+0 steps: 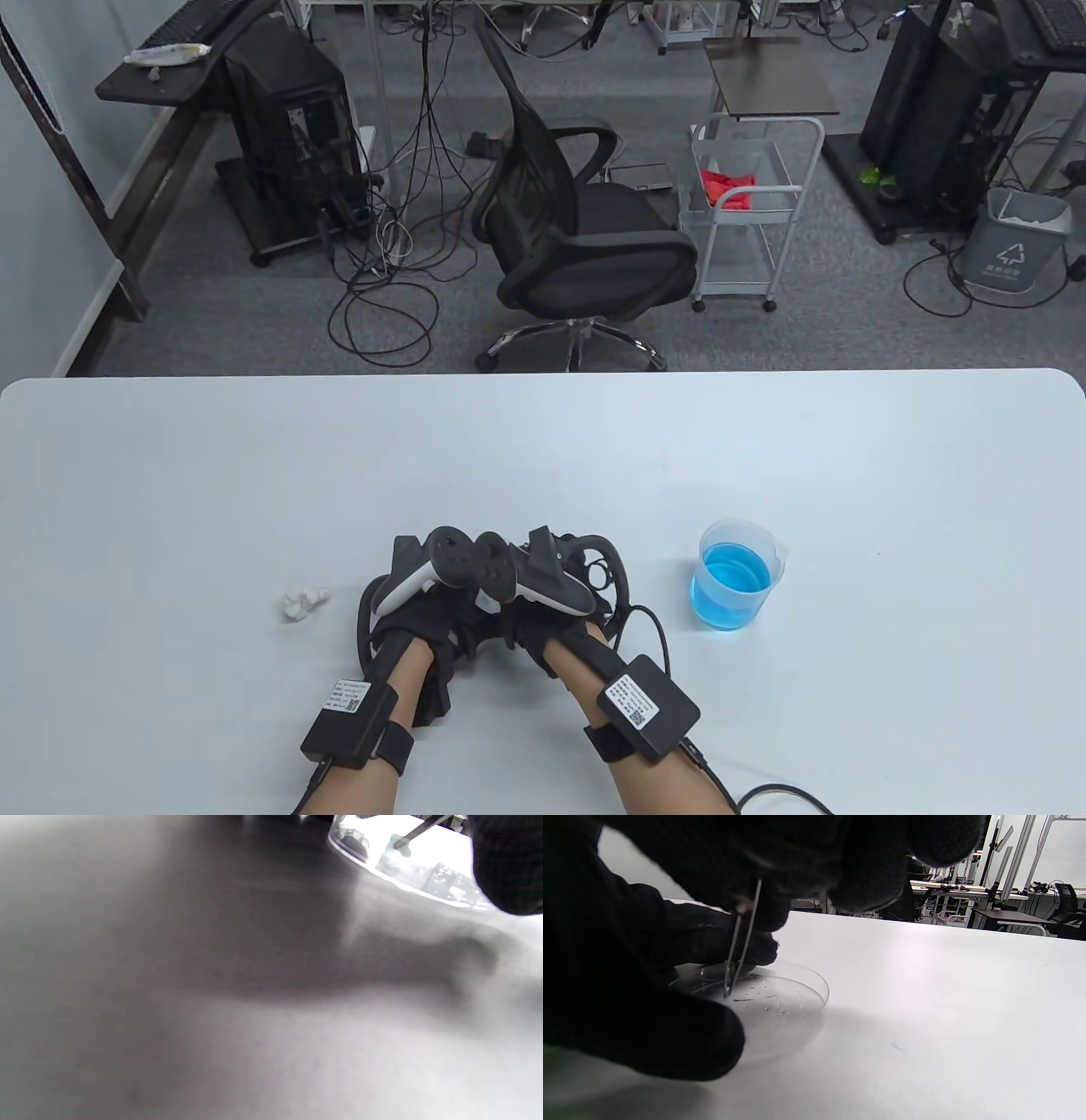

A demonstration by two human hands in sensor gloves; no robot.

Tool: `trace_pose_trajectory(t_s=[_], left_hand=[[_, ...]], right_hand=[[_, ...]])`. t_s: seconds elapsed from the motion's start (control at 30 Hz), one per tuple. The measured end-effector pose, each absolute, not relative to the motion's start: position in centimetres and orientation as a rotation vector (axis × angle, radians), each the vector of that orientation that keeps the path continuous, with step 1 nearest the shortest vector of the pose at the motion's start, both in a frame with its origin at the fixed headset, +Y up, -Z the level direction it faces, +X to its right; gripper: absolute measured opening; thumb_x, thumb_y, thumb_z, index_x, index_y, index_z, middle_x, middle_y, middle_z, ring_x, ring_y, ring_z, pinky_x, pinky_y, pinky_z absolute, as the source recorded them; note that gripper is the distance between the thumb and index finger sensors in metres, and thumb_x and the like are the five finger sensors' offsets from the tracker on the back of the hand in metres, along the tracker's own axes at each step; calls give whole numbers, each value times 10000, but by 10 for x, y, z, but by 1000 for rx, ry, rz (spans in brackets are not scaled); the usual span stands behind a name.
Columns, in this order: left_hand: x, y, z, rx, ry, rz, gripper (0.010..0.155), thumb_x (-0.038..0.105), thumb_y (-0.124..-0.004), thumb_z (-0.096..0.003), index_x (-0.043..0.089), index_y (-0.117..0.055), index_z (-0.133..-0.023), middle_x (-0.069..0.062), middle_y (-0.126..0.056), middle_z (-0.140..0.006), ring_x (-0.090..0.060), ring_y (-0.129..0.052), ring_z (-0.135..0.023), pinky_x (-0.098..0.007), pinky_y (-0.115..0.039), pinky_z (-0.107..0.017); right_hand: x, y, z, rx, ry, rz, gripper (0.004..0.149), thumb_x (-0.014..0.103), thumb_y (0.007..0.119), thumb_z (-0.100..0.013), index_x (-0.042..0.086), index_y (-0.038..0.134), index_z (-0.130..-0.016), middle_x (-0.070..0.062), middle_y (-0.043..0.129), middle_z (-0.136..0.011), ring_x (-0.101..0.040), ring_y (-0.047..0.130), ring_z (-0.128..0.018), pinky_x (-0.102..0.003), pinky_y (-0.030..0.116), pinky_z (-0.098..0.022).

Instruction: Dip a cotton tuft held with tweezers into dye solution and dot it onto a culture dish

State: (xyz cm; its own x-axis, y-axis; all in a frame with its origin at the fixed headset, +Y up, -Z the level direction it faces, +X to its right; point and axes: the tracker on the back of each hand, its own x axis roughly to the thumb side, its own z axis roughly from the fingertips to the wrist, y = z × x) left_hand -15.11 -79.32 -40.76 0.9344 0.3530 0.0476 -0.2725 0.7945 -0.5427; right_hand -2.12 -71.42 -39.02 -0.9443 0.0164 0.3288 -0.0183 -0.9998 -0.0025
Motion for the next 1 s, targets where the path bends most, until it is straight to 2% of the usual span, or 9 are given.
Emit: trace_pose_trajectory(t_s=[0.33, 0.53, 0.77, 1.0], left_hand=[[-151, -793, -408, -560, -149, 337, 1059, 797, -744, -390, 365, -115, -1124, 84, -66, -1187, -255, -79, -1158, -509, -195, -815], [-151, -793, -408, -560, -149, 339, 1061, 798, -744, -389, 366, -112, -1124, 86, -64, -1187, -252, -75, -1158, -508, -193, -814], [-152, -793, -408, -560, -149, 340, 1059, 798, -743, -389, 368, -112, -1123, 86, -63, -1186, -251, -75, -1157, -505, -191, -814], [-152, -793, -408, -561, -149, 342, 1058, 797, -744, -391, 366, -113, -1123, 85, -63, -1186, -252, -75, -1157, -504, -190, -814]], right_hand=[[-17, -713, -392, 500, -35, 3067, 309, 299, 913, -409, 170, 985, -681, 31, 961, -441, -203, 945, -613, -568, 681, -578], [-16, -718, -394, 490, 17, 3070, 309, 302, 910, -411, 174, 983, -683, 34, 960, -443, -200, 944, -617, -567, 681, -579], [-11, -713, -394, 461, -57, 3021, 309, 300, 912, -410, 170, 984, -681, 32, 960, -442, -202, 944, -614, -568, 681, -577], [-13, -719, -396, 462, -44, 3036, 310, 299, 912, -408, 169, 985, -680, 31, 960, -443, -202, 943, -615, -569, 681, -576]])
